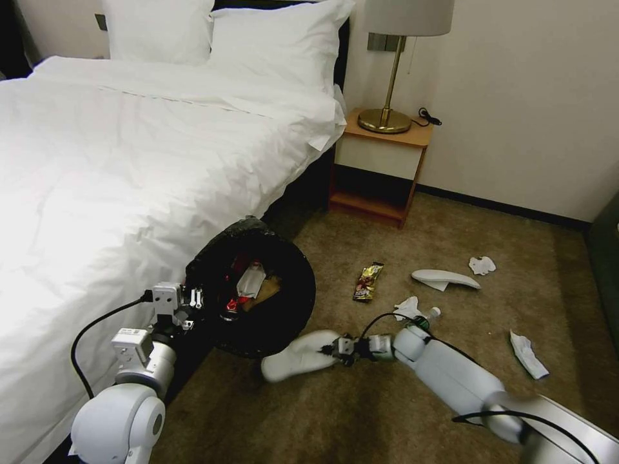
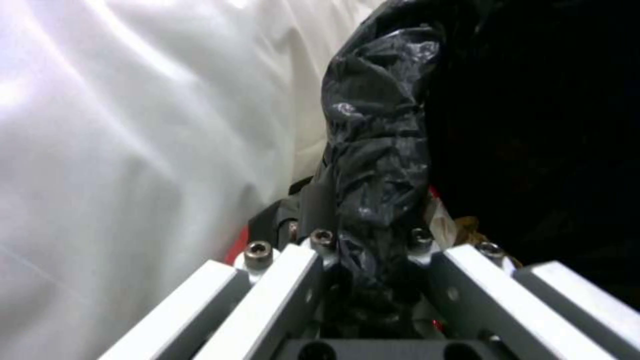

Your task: Pick up the trash bin, then pick up the garbage on the floor and place it into the trash bin.

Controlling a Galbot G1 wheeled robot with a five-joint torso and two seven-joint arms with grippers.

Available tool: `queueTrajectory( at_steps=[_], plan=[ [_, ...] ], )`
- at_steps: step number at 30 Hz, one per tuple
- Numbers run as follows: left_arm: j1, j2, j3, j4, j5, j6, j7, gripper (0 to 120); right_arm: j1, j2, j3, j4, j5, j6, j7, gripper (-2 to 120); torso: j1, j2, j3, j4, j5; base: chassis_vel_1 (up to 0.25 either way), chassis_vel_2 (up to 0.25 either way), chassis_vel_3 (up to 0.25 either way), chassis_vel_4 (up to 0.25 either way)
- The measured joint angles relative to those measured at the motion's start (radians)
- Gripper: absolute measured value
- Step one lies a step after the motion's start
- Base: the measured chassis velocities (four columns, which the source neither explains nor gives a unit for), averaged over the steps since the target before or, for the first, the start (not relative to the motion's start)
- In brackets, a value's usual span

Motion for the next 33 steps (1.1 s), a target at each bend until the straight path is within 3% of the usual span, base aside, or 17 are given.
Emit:
queueTrajectory(
  at_steps=[6, 9, 14, 24, 33],
  plan=[
    [-0.01, 0.014, -0.009, 0.006, -0.015, 0.005, 0.0, 2, -0.113, -0.12, 0.136, 0.132, 0.019, -0.021, 0.036, 0, 0.0, 0.0, 0.0, -0.0004, -0.0001, 0.0, 0.0, 0.0, 0.0],
    [-0.011, 0.017, -0.012, 0.009, -0.019, 0.007, -0.003, 2, -0.231, -0.196, 0.21, 0.222, 0.084, -0.04, 0.1, 0, 0.0, 0.0, 0.0, -0.0002, 0.0002, 0.0, 0.0, 0.0, 0.0],
    [-0.008, 0.004, -0.005, 0.011, -0.015, 0.007, -0.002, 2, -0.328, -0.226, 0.308, 0.277, 0.132, -0.043, 0.171, 0, 0.0, 0.0, 0.0, -0.0009, 0.0002, 0.0, 0.0, 0.0, 0.0],
    [0.003, -0.007, 0.012, 0.022, -0.011, 0.006, -0.003, 2, -0.382, -0.187, 0.453, 0.418, 0.308, -0.085, 0.338, 0, 0.0, 0.0, 0.0, -0.0002, -0.0003, 0.0, 0.0, 0.0, 0.0],
    [-0.008, 0.002, 0.063, 0.088, -0.132, 0.027, -0.041, 2, -0.335, -0.116, 0.517, 0.533, 0.346, -0.108, 0.417, 0, 0.0, 0.0, 0.0, -0.0001, 0.0, 0.0, 0.0, 0.0, 0.0]
  ],
)
